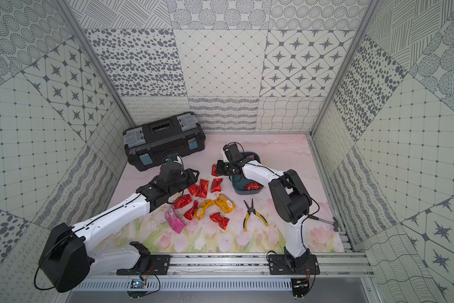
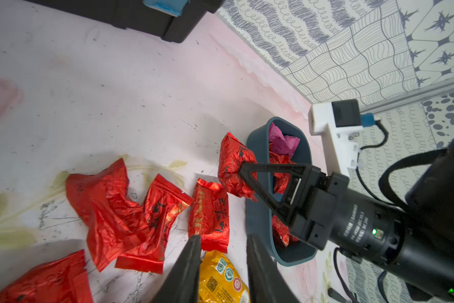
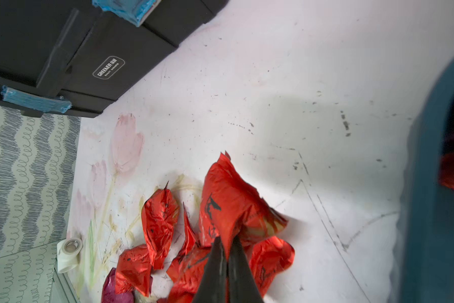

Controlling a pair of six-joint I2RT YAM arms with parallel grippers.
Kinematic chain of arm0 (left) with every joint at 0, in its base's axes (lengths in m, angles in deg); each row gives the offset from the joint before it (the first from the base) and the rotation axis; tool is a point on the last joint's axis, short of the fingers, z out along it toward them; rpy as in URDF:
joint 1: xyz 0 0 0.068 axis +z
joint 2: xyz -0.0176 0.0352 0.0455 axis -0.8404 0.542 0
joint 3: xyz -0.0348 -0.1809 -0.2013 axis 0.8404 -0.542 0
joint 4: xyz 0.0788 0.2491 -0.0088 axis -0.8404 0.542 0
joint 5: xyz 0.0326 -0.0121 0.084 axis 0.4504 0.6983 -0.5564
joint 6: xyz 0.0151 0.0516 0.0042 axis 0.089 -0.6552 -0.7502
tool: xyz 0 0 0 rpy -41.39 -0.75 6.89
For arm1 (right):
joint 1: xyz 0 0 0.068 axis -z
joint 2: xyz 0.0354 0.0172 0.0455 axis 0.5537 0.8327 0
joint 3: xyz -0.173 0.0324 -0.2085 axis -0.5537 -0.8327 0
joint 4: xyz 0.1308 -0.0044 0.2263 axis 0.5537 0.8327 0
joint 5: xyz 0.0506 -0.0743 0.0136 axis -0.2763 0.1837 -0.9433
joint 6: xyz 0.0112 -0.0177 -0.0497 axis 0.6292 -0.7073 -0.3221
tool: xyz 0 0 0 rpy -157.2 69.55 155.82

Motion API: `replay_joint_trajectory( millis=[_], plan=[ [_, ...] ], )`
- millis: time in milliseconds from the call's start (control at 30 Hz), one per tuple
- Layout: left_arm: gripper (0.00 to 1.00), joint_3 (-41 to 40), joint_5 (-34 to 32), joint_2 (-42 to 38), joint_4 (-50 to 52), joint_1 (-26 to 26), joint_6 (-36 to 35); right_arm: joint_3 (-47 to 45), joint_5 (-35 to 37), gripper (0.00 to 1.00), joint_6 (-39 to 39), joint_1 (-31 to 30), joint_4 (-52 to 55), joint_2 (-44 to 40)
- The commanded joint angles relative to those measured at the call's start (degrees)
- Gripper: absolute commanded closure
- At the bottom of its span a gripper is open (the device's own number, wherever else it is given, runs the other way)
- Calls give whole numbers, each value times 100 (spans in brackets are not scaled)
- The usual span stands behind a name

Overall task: Take the tea bags out of the storage box
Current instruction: Place the tea bag at the center of the board.

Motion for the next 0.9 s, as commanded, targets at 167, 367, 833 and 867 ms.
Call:
replay_joint_trajectory(
  millis=[167, 367, 833, 867],
  plan=[
    [66, -377, -79, -258, 96, 164, -67, 733, 226, 98, 230, -195, -211, 833],
    [66, -273, 224, -48, -79, 172, -91, 930, 226, 81, 162, -210, -131, 944],
    [63, 398, 929, 790, -494, -221, -180, -255, 576, 65, -688, 737, 298, -902],
    [62, 476, 955, 895, -519, -278, -212, -435, 590, 65, -722, 866, 343, -1022]
  ],
)
